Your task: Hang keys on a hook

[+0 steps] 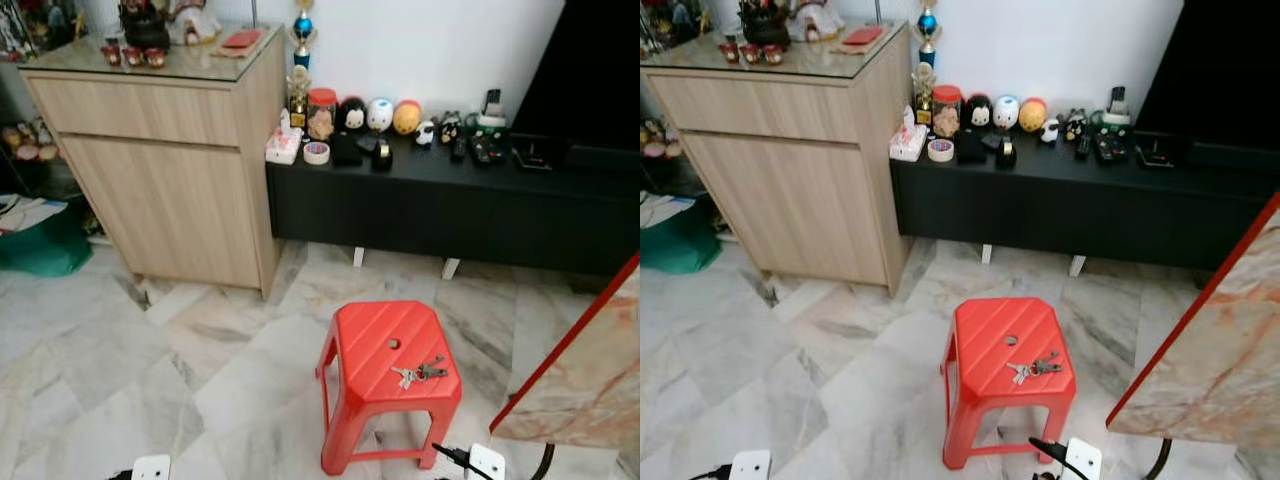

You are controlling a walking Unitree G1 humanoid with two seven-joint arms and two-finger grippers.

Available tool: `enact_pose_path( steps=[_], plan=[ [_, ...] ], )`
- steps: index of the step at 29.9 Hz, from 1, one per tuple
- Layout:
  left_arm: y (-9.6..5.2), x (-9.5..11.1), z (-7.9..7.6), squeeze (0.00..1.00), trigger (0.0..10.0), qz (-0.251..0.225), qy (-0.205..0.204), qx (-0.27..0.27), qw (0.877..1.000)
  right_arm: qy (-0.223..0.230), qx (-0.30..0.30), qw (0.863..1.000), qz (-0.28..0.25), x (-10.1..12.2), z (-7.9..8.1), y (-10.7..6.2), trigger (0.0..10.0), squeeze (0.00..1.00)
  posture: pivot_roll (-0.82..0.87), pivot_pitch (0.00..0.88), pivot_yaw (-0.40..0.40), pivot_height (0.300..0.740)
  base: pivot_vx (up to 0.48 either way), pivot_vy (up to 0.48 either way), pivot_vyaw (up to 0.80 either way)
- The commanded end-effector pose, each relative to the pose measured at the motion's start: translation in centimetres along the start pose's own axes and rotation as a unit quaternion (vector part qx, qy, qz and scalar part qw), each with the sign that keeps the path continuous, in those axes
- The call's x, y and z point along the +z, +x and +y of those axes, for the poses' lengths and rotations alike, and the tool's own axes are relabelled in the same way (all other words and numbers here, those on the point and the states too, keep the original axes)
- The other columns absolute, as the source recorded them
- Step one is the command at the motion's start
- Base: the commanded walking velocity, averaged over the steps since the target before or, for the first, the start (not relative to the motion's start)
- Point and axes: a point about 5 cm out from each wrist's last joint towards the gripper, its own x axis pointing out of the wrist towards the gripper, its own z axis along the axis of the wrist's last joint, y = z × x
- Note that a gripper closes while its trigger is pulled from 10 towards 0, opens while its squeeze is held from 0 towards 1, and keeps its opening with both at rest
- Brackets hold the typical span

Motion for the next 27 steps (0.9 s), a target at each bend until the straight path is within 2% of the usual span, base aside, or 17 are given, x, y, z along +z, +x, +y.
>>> enact_pose_path(
  steps=[1,14,16,20,27],
  plan=[
    [-0.05,-0.25,-0.28,0.0,10.0,0.005,-0.003,-0.007,1.0,-0.001,0.0,1.0,-0.007,0.41,-0.09,0.05,10.0,0.0,0.1,0.0,-0.04,0.74,0.0,0.0,0.0],
    [-0.04,-0.28,-0.41,0.0,10.0,0.007,-0.003,-0.013,1.0,-0.032,0.001,0.999,-0.009,0.57,0.03,0.07,10.0,0.0,0.09,0.0,-0.037,0.74,0.0,0.0,0.0],
    [-0.05,-0.34,-0.44,0.0,10.0,0.01,-0.002,-0.014,1.0,-0.037,0.004,0.999,-0.009,0.55,0.1,0.07,10.0,0.0,0.09,0.0,-0.038,0.74,0.0,0.0,0.8],
    [-0.07,-0.44,-0.46,0.0,10.0,0.012,-0.001,-0.015,1.0,-0.017,0.004,1.0,-0.012,0.62,0.2,0.08,10.0,0.0,0.09,0.0,-0.037,0.74,0.0,0.0,0.2],
    [-0.11,-0.6,-0.44,0.0,10.0,0.015,-0.002,-0.015,1.0,-0.015,0.004,1.0,-0.021,0.97,0.21,0.1,10.0,0.0,0.09,0.0,-0.038,0.74,0.0,0.0,0.0]
  ],
)
